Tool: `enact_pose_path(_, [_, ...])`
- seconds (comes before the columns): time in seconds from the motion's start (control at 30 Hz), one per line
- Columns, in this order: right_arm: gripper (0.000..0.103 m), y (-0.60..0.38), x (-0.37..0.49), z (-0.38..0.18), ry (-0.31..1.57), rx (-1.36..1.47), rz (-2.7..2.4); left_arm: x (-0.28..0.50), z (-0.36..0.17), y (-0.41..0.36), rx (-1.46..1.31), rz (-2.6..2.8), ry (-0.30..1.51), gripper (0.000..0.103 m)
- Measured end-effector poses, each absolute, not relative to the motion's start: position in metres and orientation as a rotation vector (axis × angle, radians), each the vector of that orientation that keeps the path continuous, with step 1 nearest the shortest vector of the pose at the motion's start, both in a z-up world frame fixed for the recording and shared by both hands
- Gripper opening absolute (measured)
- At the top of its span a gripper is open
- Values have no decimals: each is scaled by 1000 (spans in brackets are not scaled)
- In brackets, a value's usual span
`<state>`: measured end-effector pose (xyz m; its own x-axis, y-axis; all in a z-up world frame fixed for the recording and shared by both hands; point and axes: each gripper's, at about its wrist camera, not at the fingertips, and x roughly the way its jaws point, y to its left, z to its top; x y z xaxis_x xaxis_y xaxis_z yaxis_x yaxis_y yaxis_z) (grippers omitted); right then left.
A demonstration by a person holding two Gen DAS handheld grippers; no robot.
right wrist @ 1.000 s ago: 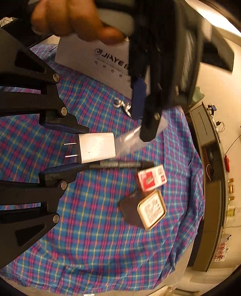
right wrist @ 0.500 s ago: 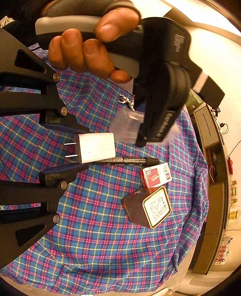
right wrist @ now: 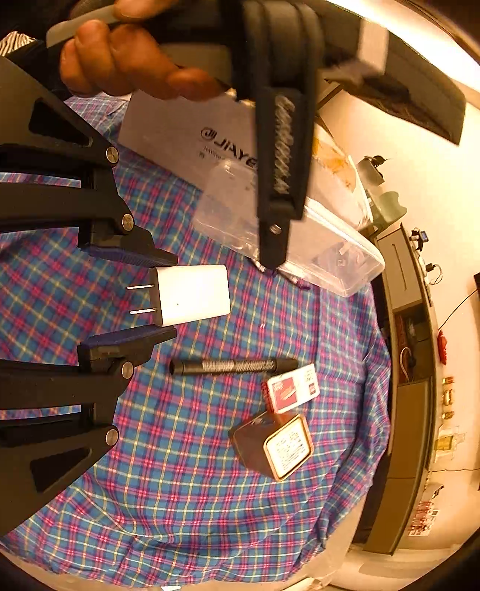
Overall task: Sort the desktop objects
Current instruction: 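Carry the charger plug and clear case over the white box with both tools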
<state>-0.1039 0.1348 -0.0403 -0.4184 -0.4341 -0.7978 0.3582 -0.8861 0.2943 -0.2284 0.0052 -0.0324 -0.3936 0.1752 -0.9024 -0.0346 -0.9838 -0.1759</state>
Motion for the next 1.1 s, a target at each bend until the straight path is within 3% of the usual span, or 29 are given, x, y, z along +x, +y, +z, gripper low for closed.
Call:
enact_pose_path(0.57, [33,75,-86,-7,-1,1226,-2329,-155,25,-39,-1472,2624,-144,31])
enact_pose_path(1.1, [33,26,-54,30,100,1133,-2360,-120,32,-105,-1407,2646,-254,31])
